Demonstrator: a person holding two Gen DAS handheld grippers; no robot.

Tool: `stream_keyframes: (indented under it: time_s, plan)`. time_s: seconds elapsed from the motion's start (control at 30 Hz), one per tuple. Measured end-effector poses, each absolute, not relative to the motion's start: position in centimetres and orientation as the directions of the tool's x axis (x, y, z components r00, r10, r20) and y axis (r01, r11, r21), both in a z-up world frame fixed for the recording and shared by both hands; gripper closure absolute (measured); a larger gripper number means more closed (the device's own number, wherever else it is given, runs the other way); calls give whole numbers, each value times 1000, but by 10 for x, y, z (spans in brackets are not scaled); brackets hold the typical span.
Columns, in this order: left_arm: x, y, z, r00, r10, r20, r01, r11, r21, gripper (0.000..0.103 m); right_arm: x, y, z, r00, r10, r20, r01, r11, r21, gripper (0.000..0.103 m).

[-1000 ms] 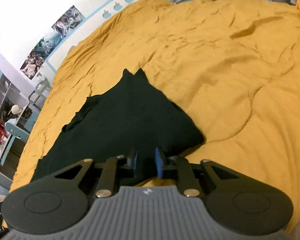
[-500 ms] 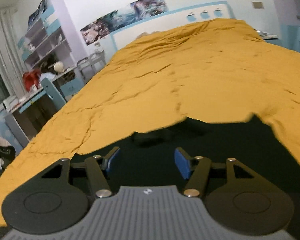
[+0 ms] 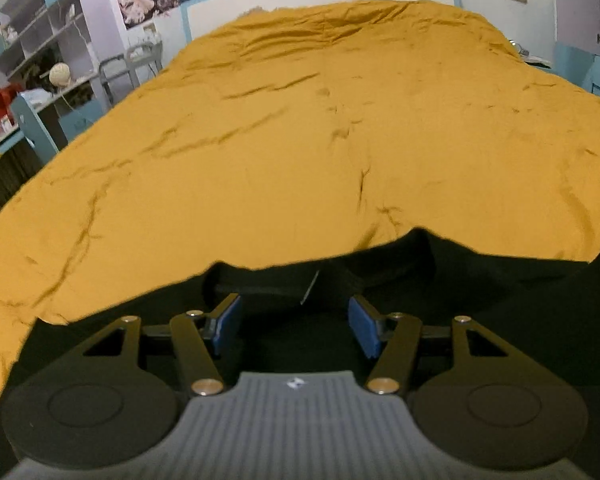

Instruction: Fold small clothes

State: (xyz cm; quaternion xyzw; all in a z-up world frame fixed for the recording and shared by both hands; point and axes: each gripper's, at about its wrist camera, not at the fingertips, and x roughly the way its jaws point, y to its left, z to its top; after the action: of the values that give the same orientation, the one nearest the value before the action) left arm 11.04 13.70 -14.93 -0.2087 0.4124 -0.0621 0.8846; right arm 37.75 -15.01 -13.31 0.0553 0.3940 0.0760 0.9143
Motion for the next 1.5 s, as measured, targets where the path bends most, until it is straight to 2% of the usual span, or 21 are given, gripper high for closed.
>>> stream_keyframes:
  time_s: [0.2,0.53,0.77,0.93,1.03,1.17,1.27,1.5]
  plan:
    - [109,139,-150,653,-287,-701,-67,900,-431,9,378,-153,-151,656,167,-736,-94,986,140,49]
    - [104,139,-155,675,-289,-679,-48,901,-431,8,333,-151,-132,666,186,-723,-148,982,117,49]
    - [101,142,-155,681,-301,-668,-37,896,-442,8,253,-162,-115,559,214,-801,-181,974,134,49]
    - [98,142,-158,687,-306,-660,-27,896,-444,8,180,-173,-98,518,255,-816,-214,963,165,49]
    - [94,148,-148,676,-299,-674,-60,889,-454,23,144,-176,-86,502,273,-821,-225,957,181,49]
    - [78,173,-141,712,-323,-624,-98,834,-543,25,117,-178,-91,478,285,-831,-215,955,204,47]
    - [75,181,-153,699,-315,-641,-116,835,-538,37,110,-179,-101,504,283,-816,-209,957,202,47]
    - [73,177,-158,710,-313,-631,-78,855,-512,37,110,-174,-107,538,265,-800,-219,961,171,44]
